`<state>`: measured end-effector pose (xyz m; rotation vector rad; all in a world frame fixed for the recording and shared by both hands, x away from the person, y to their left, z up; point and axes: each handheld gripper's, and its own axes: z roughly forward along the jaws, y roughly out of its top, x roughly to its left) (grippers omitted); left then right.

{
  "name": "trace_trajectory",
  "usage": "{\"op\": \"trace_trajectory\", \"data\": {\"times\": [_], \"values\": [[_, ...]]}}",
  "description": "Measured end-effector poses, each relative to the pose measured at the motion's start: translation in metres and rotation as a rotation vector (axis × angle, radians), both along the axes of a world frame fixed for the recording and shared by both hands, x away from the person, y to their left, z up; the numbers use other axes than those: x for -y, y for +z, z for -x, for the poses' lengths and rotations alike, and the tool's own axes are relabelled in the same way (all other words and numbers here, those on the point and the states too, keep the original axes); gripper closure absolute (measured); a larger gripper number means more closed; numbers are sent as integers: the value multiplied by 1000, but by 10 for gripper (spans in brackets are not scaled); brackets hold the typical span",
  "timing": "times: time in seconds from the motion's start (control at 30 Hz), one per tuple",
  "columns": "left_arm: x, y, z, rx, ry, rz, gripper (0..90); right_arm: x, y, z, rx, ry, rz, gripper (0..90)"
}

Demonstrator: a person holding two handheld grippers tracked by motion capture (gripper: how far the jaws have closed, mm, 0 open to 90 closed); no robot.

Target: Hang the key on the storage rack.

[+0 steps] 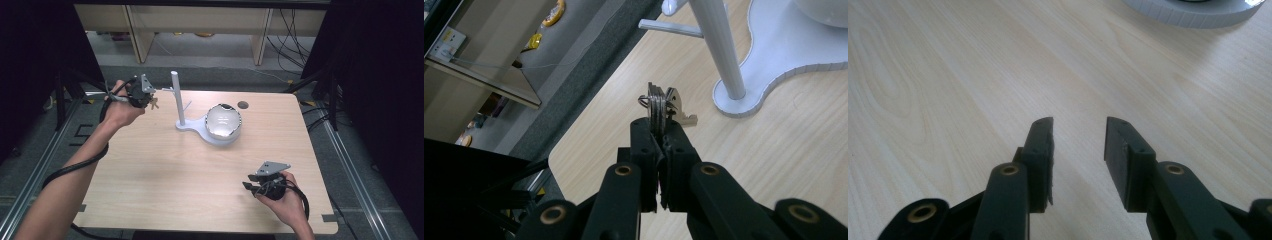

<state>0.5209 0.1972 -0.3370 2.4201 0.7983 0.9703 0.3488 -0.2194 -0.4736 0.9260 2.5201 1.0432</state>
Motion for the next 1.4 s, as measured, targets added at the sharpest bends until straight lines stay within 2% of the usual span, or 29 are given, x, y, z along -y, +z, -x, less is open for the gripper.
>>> {"op": "trace_trajectory", "data": {"times": [0.07, 0.1, 0.27, 0.33, 0.4, 0.43, 0.67, 0.73, 1.17, 1.4], "values": [[0, 0, -2, -4, 1, 3, 857, 0, 1, 1, 4, -19, 8, 649], [0, 1, -2, -1, 1, -9, 856, 0, 1, 1, 3, -15, 11, 649], [1, 2, -6, -5, 8, -10, 856, 0, 1, 0, 8, -9, 10, 651], [2, 1, -7, -2, 11, 4, 856, 0, 1, 0, 10, -6, 11, 651], [2, 3, -8, -2, 7, -13, 856, 0, 0, 0, 1, -7, 9, 652], [3, 3, -8, 1, 7, -9, 856, 0, 0, -1, -5, 6, 1, 652], [11, 8, -10, 17, -12, -22, 856, -1, -2, 0, -9, -4, -1, 653], [14, 11, -11, 23, -19, -31, 856, -2, -1, 1, -30, -16, -3, 653], [27, 17, -13, 40, -47, -55, 856, -1, -3, -1, -20, 9, -1, 655], [29, 19, -14, 38, -52, -71, 856, -2, -3, 0, -33, 4, 0, 655]]}}
